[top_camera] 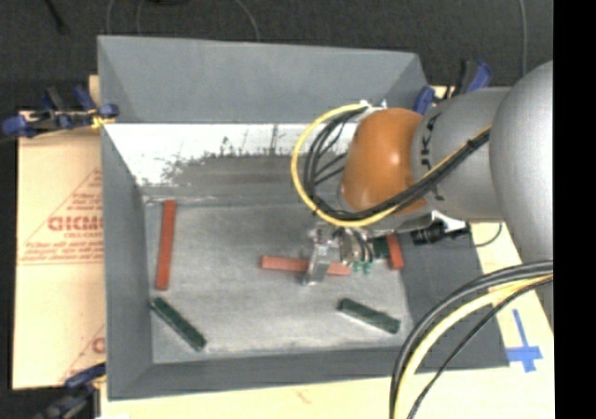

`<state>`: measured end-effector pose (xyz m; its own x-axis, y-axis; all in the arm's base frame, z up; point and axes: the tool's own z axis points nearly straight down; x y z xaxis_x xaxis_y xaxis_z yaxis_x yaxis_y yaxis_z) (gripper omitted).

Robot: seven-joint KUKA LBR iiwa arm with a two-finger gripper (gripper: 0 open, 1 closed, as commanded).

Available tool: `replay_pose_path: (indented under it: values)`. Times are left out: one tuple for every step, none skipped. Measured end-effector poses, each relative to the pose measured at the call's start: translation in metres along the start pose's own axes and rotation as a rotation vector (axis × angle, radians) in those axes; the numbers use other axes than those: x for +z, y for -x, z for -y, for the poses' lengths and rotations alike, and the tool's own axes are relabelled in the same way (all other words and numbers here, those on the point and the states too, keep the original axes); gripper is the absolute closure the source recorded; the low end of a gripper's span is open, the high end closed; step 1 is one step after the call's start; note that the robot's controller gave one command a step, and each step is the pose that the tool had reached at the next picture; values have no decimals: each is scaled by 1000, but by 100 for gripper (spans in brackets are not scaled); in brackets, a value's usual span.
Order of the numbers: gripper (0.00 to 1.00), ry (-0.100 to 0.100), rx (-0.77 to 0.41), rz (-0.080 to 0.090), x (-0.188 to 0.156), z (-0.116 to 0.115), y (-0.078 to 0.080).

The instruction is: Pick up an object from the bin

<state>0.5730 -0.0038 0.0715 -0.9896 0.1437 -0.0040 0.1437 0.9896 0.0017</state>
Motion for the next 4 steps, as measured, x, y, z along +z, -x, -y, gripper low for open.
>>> replay_pose_path:
  values:
    - [100,0,0,0,0,0,0]
    - [100,-1,0,-7,-5,0,-2]
    - [100,-1,0,-10,-27,0,-2]
    - [100,0,1,0,-42,0,1]
